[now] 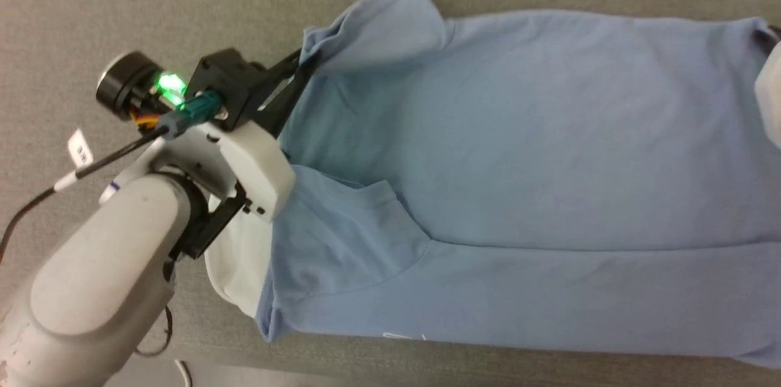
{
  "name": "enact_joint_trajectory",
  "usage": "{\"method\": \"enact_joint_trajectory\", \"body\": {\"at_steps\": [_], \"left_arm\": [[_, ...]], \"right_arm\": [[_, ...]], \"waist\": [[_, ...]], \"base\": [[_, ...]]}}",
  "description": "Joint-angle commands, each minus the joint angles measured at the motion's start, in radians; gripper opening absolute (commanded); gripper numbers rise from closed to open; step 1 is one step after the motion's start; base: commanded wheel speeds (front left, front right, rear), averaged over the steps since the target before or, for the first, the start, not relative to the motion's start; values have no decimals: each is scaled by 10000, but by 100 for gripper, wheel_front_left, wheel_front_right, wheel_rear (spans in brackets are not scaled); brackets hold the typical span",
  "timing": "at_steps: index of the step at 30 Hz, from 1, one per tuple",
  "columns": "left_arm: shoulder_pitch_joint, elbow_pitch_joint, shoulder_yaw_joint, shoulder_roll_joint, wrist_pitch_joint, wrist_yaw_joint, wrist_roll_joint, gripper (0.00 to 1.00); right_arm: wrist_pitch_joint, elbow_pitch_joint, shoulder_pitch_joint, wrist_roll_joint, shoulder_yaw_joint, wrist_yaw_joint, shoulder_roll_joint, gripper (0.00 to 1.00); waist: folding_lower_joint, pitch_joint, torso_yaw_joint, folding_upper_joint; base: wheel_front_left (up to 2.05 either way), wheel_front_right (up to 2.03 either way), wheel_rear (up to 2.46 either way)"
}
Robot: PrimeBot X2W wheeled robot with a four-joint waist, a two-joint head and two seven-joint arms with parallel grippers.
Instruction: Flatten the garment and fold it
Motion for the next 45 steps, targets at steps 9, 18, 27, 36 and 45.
{"method": "enact_joint_trajectory", "body": {"at_steps": [9, 18, 27, 36, 45], "left_arm": [[1660, -416, 452, 656, -400, 629, -573, 0], [3922, -1449, 419, 1526, -210, 1117, -1311, 0], [5362, -1296, -274, 1873, 298, 1153, -1619, 0], [4894, 935, -895, 1379, -44, 458, -1138, 0], [4654, 1945, -779, 766, -1149, 446, -1085, 100]], "right_arm": [[-2078, -579, 1756, -197, -1309, 52, 506, 0], [-1745, -2488, 5143, -481, -2368, 52, 969, 0], [-922, -3428, 7094, -592, -2579, 52, 647, 0], [-856, -3006, 7311, -455, -2063, 52, 388, 0], [-1533, -2915, 6971, 310, -1810, 52, 330, 100]], "waist": [[-1, -2042, -728, 0], [-1, -2799, -992, 0], [-1, -2740, -1011, 0], [-1, -2622, -998, 0], [-1, -2953, -1020, 0]], "base": [[0, 0, 0], [0, 0, 0], [0, 0, 0], [0, 0, 0], [0, 0, 0]]}}
